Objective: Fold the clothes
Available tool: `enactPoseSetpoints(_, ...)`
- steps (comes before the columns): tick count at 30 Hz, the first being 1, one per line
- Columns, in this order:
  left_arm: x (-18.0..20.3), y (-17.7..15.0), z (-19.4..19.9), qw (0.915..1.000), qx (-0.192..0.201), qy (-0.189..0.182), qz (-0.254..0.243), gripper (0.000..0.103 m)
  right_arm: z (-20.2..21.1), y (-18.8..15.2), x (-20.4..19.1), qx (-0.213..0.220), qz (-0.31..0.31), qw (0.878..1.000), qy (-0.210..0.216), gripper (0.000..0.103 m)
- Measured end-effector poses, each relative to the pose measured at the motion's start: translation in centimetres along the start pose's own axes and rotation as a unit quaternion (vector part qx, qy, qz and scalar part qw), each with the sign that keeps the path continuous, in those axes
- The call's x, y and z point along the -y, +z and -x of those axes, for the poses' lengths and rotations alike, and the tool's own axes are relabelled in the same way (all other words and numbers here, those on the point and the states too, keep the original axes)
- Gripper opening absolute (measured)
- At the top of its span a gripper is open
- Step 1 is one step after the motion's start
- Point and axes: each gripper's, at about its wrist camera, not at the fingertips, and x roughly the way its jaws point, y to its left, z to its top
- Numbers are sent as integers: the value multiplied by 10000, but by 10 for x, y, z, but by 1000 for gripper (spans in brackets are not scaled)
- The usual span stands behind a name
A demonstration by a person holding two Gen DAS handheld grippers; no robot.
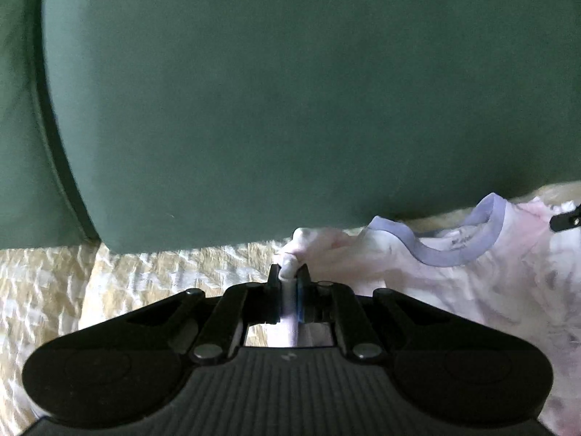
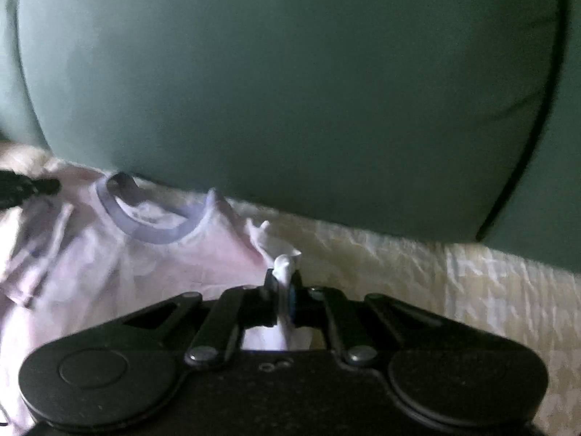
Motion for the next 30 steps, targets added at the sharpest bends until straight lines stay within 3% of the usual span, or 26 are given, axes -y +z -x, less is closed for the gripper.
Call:
enactPoseSetpoints(9,3,-30,103,9974,132,-642,-305,6,86,-25,-22,270,-12,9979,583,103)
enactPoseSetpoints(13,2,-65,147,9937,-72,-983,-524,6,133,-59,-37,223,-28,9947,1005,103)
enactPoseSetpoints(17,11,-111,175,9877,-517,-1264,-767,6,171,-106,-49,-99,52,9914,1305,103)
enactPoseSetpoints(23,13,-172,147,9824,-1146,-1279,-738,6,149,-183,-64,-911,-112,9878,1258,103)
enactPoseSetpoints(25,10,-182,147,9831,-1142,-1301,-590,6,131,-201,-64,-1095,-241,9870,1151,103)
enactPoseSetpoints(28,11,-183,154,9840,-1124,-1291,-502,7,124,-207,-64,-1084,-342,9871,1130,103)
enactPoseSetpoints(30,15,-179,163,9818,-1156,-1310,-742,9,126,-205,-65,-1099,-275,9866,1176,103)
